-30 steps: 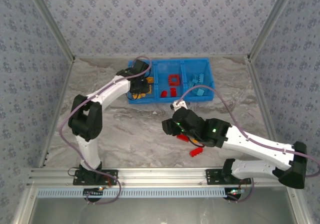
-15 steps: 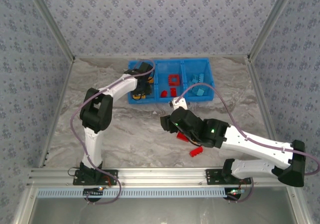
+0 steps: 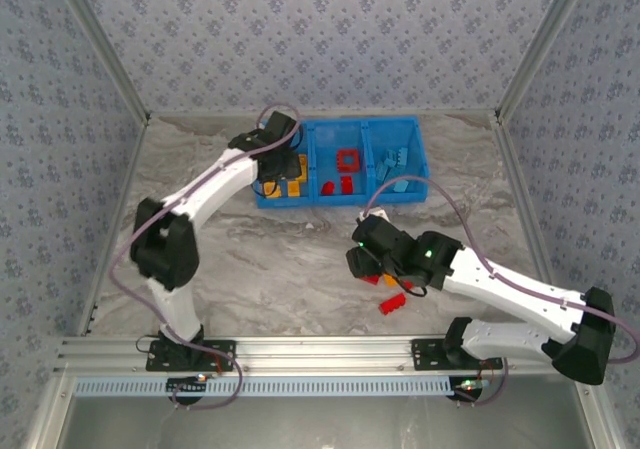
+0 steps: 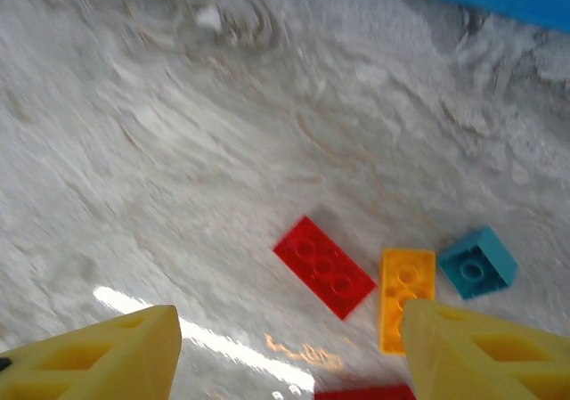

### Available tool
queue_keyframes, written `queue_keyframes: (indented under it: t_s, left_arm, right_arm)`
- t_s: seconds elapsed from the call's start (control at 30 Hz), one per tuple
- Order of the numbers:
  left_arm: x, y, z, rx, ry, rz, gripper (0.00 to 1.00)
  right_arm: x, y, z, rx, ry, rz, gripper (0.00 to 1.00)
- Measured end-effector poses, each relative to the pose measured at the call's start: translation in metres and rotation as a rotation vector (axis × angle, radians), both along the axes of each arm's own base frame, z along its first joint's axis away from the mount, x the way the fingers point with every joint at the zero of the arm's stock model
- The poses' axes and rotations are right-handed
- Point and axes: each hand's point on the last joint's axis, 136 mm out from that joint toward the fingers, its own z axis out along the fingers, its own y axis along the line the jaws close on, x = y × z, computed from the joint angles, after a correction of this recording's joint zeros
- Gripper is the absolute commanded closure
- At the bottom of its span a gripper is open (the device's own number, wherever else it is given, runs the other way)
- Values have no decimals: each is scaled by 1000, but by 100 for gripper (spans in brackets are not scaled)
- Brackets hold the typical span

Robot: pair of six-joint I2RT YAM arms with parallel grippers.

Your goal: Sort the legos into containers by color

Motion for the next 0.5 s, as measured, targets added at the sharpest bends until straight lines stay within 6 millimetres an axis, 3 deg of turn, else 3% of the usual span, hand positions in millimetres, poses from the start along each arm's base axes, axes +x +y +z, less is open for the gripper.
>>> queue_keyframes:
  t_s: [0.13,0.23,0.3,0.5]
  left_arm:
    - [-53,-16,66,-125,-144,-112,36]
    - [-99,-27,89,-237,-194,-227,34]
    - [-125,-29,89,-295,-191,-290,34]
    - [-198,-48,64,-403,-105,-492,35]
  right_arm:
    - [-10,-3,-39,-163,125,78,28]
    - [-13,-4,-65,-297,205,134,27]
    - [-12,-2,-75,-353,234,171,26]
    - [-1,3,-90,-423,279,255,28]
